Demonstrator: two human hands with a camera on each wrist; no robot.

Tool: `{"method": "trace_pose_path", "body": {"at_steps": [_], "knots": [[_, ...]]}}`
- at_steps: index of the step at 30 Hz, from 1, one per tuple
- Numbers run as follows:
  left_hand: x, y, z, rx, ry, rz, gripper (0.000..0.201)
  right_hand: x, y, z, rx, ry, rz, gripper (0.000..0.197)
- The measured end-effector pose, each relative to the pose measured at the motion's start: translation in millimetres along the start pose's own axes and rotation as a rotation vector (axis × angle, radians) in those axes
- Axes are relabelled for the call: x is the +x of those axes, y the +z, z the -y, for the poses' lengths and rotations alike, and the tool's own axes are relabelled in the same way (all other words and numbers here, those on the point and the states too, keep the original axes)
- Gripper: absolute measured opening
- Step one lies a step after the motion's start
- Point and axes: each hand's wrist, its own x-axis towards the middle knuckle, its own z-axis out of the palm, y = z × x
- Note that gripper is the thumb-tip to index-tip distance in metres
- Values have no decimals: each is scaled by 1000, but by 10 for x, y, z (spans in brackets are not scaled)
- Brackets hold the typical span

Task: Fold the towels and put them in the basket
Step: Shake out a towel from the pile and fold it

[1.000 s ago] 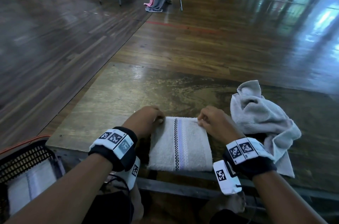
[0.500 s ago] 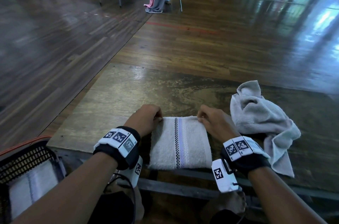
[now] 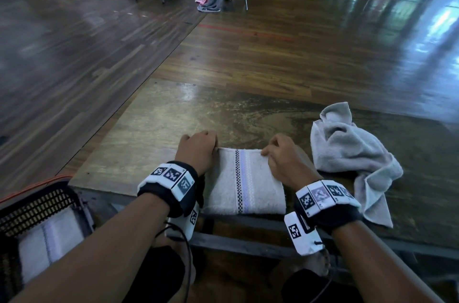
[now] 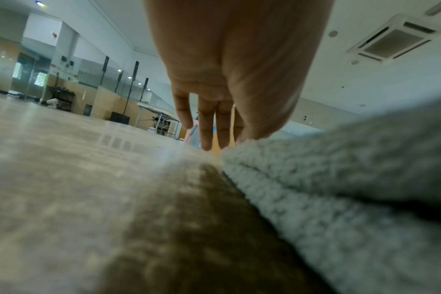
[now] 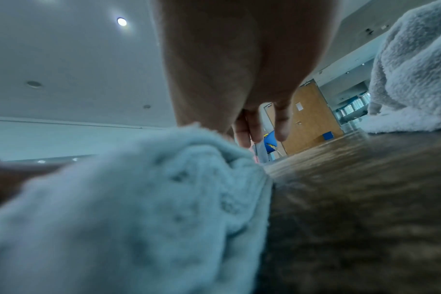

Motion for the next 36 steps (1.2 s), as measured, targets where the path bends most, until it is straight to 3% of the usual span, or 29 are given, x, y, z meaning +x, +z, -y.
{"method": "trace_pose_path", "body": {"at_steps": [3, 7, 13, 16, 24, 27, 30, 33, 36], "knots": [[-66, -46, -97, 17, 76, -73, 16, -79, 2, 73, -144, -42, 21, 29], [-248, -13, -332, 13, 156, 61, 22, -148, 31, 239, -181, 10, 92, 36], [-297, 300, -458, 59, 0, 86, 49, -185, 167, 343, 72, 157, 163, 51], [-230, 406, -407, 24, -51, 130, 54, -224, 297, 309, 87, 157, 120, 51], [-106, 453, -329, -36, -109, 187, 58, -219, 407, 53, 80, 121, 155, 61], [-137, 375, -279, -12, -96, 229, 57, -270, 307, -39, 69, 234, 153, 63], [-222, 245, -200, -8, -128, 227, 57, -359, 160, -132, 28, 349, 59, 60], [-315, 109, -118, -40, -233, 125, 51, -429, 39, -183, 137, 452, -7, 41], [-371, -8, -64, -139, -393, 112, 33, -441, -31, -177, 226, 527, 106, 50]]}}
